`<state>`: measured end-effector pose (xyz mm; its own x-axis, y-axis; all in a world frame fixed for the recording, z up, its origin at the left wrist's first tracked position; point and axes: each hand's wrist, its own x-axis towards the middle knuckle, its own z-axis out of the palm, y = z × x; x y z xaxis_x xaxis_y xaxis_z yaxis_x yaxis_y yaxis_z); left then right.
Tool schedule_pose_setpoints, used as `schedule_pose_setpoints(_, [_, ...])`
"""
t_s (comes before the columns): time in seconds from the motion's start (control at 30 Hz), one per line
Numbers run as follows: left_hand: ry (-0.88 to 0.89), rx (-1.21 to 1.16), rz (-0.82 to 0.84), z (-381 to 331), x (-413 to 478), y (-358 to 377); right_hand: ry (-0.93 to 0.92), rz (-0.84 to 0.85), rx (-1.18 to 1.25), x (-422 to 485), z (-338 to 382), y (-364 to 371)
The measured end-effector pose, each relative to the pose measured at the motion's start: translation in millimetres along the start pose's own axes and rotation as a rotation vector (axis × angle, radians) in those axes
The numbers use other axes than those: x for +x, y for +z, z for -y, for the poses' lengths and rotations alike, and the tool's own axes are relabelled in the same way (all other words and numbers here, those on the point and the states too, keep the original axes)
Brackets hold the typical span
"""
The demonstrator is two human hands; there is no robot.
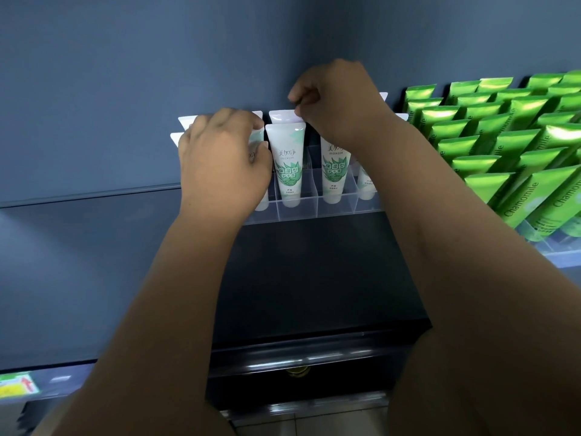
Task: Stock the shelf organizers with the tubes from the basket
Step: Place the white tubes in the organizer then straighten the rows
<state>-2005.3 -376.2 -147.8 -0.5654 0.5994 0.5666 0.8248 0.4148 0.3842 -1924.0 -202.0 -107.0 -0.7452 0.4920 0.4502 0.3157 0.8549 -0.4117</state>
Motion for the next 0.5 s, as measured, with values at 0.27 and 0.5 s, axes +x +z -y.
schedule_pose_setpoints(0.27, [0.137,0.206,-0.035,-5.1,3.6,-3.1,0.017,-0.147,-0.108,5.5,-11.1,-37.3])
schedule_pose_setpoints(0.5, [0.164,0.083,0.003,-27.5,8.2,-0.3,0.264,-0.137,-0.121,11.2,-36.0,-35.7])
